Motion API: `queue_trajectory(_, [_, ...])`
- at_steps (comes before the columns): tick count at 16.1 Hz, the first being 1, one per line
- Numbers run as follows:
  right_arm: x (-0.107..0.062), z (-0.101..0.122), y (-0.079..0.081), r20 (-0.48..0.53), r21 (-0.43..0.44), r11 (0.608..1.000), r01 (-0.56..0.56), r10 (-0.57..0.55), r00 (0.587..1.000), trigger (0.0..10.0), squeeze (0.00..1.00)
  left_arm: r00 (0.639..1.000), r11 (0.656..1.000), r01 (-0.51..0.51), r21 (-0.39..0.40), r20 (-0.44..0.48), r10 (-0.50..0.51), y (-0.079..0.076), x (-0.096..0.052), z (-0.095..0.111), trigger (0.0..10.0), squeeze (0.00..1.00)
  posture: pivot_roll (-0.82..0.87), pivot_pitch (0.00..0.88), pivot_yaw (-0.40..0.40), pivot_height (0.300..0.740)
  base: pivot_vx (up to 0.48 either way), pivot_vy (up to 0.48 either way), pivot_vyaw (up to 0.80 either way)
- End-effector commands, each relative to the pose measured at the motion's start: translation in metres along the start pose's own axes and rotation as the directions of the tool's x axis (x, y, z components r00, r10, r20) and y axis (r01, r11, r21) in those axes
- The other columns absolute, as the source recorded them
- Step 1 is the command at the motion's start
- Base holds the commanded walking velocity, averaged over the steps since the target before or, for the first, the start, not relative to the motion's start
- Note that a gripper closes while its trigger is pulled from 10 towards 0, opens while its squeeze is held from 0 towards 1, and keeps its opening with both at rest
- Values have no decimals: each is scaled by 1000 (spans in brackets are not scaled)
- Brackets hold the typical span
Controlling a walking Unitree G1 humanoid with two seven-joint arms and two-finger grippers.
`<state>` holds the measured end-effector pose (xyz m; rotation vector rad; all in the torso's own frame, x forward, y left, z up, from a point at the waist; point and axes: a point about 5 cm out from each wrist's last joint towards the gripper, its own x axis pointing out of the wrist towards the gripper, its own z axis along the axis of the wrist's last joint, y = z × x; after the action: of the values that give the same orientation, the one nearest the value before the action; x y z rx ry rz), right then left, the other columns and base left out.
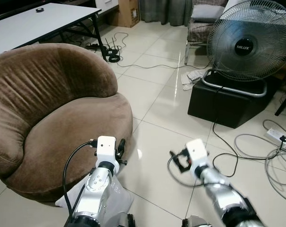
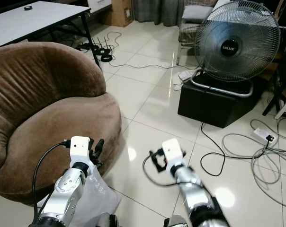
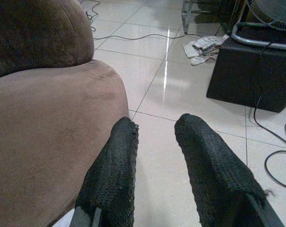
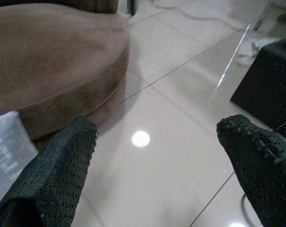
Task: Move the pillow to the sofa from floor
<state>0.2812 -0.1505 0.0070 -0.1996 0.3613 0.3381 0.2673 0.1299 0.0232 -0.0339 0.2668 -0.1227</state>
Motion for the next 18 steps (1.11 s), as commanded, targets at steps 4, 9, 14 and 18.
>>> queue_trajectory(4, [9,15,1,20,-34,998,-45,46,999,10000,0,999,999,-49,-6,-2,49,6,-1,-1,10000,0,-170,0,48,695,0,0,0])
queue_trajectory(9, [18,26,6,17,-59,993,-100,101,995,10000,0,993,992,-119,-41,-8,119,15,-6,-5,10000,0,-118,0,7,695,0,0,0])
queue_trajectory(14, [22,31,15,28,-110,984,-140,144,989,10000,0,992,992,-125,-34,-1,125,15,-8,-5,10000,0,-96,0,-3,695,0,0,466])
queue_trajectory(18, [22,28,19,17,-121,979,-165,168,986,10000,0,993,993,-119,-26,0,119,14,-9,-4,10000,0,-96,0,0,695,0,0,747])
